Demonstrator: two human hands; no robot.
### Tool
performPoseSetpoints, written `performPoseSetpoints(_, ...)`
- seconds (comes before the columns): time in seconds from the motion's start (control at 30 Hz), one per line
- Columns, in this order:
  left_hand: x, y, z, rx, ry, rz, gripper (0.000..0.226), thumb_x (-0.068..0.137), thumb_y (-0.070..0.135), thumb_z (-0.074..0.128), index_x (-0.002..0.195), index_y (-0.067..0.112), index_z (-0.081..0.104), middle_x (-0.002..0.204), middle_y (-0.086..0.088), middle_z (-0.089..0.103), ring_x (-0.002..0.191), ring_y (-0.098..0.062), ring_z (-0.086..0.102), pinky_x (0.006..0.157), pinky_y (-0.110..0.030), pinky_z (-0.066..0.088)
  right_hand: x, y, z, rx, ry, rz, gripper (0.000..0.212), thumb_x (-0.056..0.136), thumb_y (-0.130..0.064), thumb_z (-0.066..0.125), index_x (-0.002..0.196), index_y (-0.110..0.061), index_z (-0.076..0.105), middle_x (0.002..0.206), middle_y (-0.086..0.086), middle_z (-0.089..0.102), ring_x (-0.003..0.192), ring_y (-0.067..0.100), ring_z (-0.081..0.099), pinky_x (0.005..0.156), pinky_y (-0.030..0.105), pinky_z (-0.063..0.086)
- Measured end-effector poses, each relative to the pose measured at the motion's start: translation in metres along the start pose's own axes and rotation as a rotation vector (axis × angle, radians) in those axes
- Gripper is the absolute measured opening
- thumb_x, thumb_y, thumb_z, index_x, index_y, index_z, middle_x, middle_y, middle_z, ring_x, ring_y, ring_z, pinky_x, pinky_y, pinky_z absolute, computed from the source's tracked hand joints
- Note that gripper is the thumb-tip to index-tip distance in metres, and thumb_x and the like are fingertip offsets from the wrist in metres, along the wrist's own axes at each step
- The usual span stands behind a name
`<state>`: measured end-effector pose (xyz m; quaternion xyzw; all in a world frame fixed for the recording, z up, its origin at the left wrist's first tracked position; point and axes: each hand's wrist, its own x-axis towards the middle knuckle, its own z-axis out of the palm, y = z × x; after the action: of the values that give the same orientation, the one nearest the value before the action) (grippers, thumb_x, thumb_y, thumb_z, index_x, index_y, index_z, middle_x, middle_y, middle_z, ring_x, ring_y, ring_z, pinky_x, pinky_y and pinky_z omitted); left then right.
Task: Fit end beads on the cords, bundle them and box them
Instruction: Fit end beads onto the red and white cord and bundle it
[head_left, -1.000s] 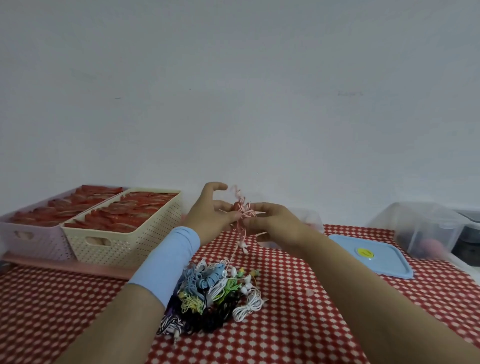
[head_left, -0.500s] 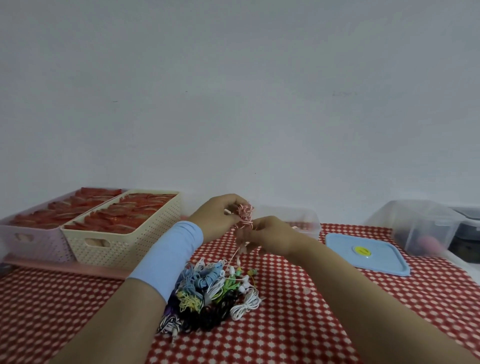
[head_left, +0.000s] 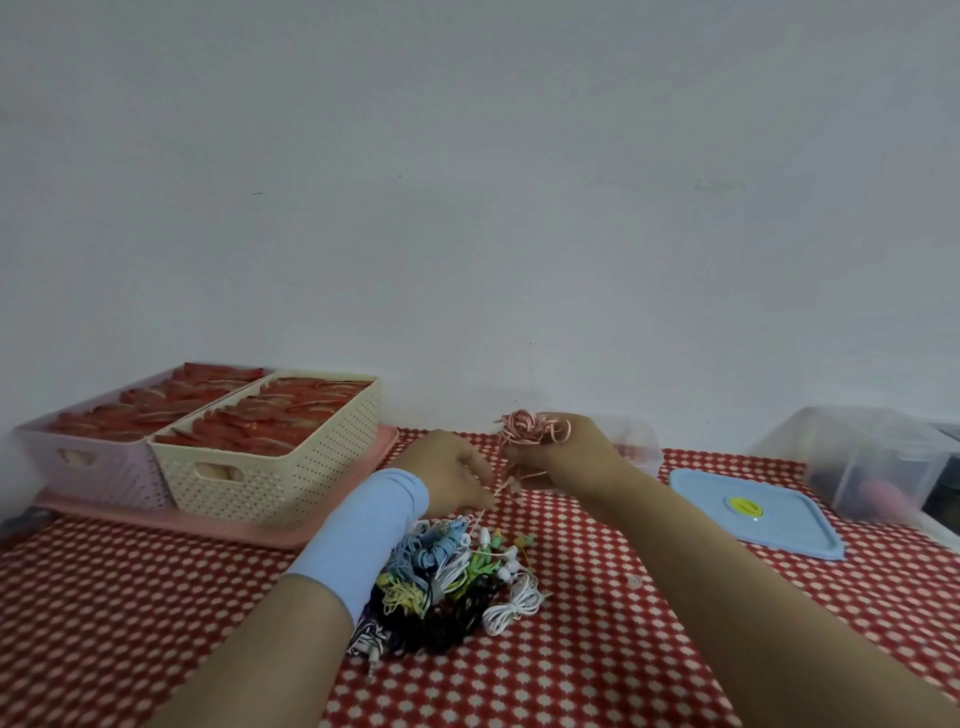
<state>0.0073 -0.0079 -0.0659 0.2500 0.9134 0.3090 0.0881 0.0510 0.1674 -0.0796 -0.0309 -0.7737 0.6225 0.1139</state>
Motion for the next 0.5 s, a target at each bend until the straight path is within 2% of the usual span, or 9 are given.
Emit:
performPoseSetpoints(0.03,-0.0003,0.0000,0.0010,-0.020,0.033,0.007,0.022,0.079,0.022,0.080,0.100,0.025,0.075,0.087,0.010,0.072,0.078,-0.007,0.067,0.079,-0.023,0.051,0.0001,0.0015,-0.0007,-0.025,0.002,-0.004,0.018,0.083,0.004,0.077,0.100,0.006,0.071,0.090,0.029,0.073,0.074,0.031,0.071,0.078,0.046,0.063)
performPoseSetpoints(0.13,0.0006,-0.0009,0.0005,-0.029,0.053,0.029,0.014,0.086,0.018,0.072,0.095,0.027,0.077,0.091,0.012,0.069,0.078,-0.003,0.061,0.082,-0.023,0.050,-0.0009,0.0030,-0.0029,-0.210,-0.011,0.052,0.019,0.081,0.006,0.078,0.097,-0.002,0.073,0.087,0.019,0.075,0.068,0.021,0.071,0.066,0.034,0.063)
performPoseSetpoints(0.23,-0.0013,-0.0027,0.0018,-0.139,0.053,-0.010,0.015,0.089,0.012,0.066,0.086,0.025,0.073,0.078,0.009,0.066,0.070,-0.012,0.062,0.077,-0.028,0.057,0.0012,0.0047,-0.0024,-0.436,-0.060,0.128,0.018,0.078,-0.001,0.083,0.095,-0.002,0.074,0.083,0.016,0.076,0.066,0.022,0.070,0.067,0.037,0.064)
performPoseSetpoints(0.33,-0.0025,-0.0056,0.0052,-0.224,0.078,-0.068,0.015,0.091,0.011,0.064,0.085,0.024,0.070,0.071,0.005,0.065,0.063,-0.013,0.060,0.059,-0.022,0.052,0.0013,0.0047,0.0007,-0.379,-0.082,0.203,0.016,0.078,0.003,0.081,0.092,0.002,0.073,0.071,0.012,0.073,0.061,0.022,0.069,0.068,0.041,0.063)
performPoseSetpoints(0.43,-0.0042,-0.0037,0.0072,-0.213,0.016,-0.077,0.011,0.092,0.011,0.060,0.091,0.015,0.071,0.067,0.000,0.063,0.051,-0.008,0.051,0.046,-0.016,0.039,-0.0014,0.0020,0.0036,-0.189,-0.053,0.207,0.027,0.076,0.016,0.076,0.098,0.002,0.072,0.087,0.017,0.074,0.071,0.024,0.073,0.068,0.037,0.063)
performPoseSetpoints(0.5,-0.0060,-0.0020,0.0070,-0.150,0.000,-0.063,0.012,0.090,0.012,0.061,0.093,0.006,0.071,0.066,0.001,0.060,0.049,-0.007,0.047,0.045,-0.016,0.035,-0.0026,0.0004,0.0051,-0.068,-0.032,0.219,0.026,0.077,0.018,0.074,0.097,0.002,0.072,0.086,0.016,0.073,0.066,0.020,0.072,0.063,0.032,0.061)
